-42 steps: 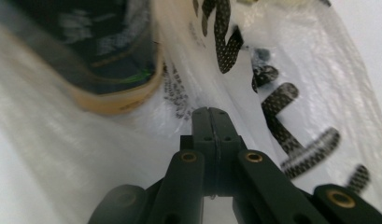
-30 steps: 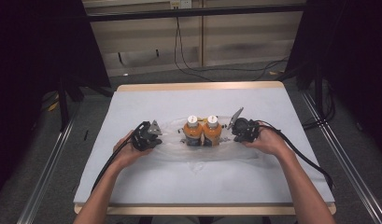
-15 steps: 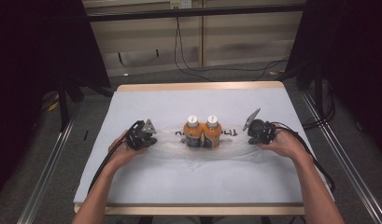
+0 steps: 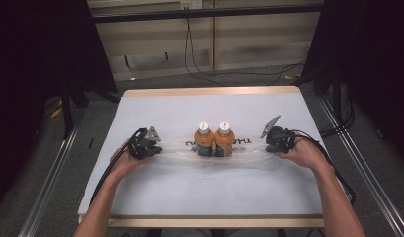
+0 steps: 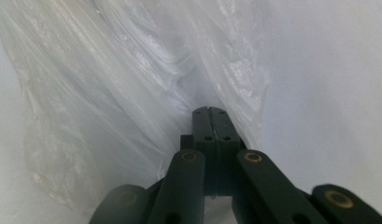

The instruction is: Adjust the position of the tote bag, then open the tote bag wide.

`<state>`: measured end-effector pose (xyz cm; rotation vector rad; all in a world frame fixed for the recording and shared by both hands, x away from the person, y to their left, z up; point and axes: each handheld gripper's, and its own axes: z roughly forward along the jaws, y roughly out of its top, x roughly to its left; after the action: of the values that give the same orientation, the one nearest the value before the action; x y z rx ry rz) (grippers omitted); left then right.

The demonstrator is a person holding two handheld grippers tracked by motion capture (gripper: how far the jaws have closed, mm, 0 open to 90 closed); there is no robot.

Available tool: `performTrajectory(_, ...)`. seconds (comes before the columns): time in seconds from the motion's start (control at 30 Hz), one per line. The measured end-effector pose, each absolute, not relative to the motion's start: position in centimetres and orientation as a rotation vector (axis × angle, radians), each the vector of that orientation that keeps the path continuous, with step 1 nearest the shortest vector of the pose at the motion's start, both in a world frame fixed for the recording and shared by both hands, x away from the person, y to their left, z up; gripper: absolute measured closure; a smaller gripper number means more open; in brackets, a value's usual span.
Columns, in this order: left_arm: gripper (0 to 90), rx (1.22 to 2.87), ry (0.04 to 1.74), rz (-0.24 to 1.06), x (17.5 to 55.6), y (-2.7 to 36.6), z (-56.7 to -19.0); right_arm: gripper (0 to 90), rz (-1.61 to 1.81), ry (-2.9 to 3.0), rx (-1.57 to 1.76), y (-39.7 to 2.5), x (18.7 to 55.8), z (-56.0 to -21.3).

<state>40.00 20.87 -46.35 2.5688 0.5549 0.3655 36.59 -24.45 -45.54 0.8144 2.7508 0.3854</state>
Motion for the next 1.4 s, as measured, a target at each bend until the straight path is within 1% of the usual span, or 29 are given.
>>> performTrajectory(0.17, 90.0, 2.519, 0.587, 0.325, 39.9, 21.2, -46.5, 90.0, 0.417, 2.746, 0.825, -24.4, 36.5, -45.4)
performTrajectory(0.37, 90.0, 2.425, 0.581, 0.242, 39.6, 21.7, -45.6, 90.0, 0.659, 2.711, 0.832, -24.7, 36.5, -44.4)
performTrajectory(0.4, 90.0, 2.399, 0.583, 0.257, 39.4, 21.6, -45.5, 90.0, 0.685, 2.706, 0.827, -24.6, 36.4, -44.2)
performTrajectory(0.53, 90.0, 2.354, 0.559, 0.244, 38.9, 21.2, -44.7, 90.0, 0.805, 2.681, 0.820, -24.2, 36.3, -43.3)
performTrajectory(0.57, 90.0, 2.322, 0.572, 0.238, 38.7, 21.0, -44.7, 90.0, 0.839, 2.674, 0.813, -24.1, 36.2, -43.1)
performTrajectory(0.6, 90.0, 2.330, 0.554, 0.249, 38.7, 21.0, -44.4, 90.0, 0.856, 2.665, 0.807, -24.1, 36.1, -43.0)
performTrajectory(0.87, 90.0, 2.220, 0.517, 0.219, 37.4, 20.3, -42.7, 90.0, 1.042, 2.602, 0.821, -23.9, 35.5, -41.5)
performTrajectory(1.0, 90.0, 2.150, 0.496, 0.164, 36.7, 19.1, -42.6, 90.0, 1.104, 2.583, 0.802, -23.3, 35.3, -40.9)
performTrajectory(1.13, 90.0, 2.164, 0.441, 0.152, 36.1, 17.0, -42.9, 90.0, 1.166, 2.584, 0.781, -22.3, 35.4, -40.6)
performTrajectory(1.33, 90.0, 2.134, 0.395, 0.098, 34.9, 13.9, -43.0, 90.0, 1.203, 2.574, 0.783, -21.2, 36.2, -40.5)
performTrajectory(1.4, 90.0, 2.128, 0.368, 0.101, 34.6, 13.0, -42.9, 90.0, 1.226, 2.571, 0.781, -20.6, 36.7, -40.4)
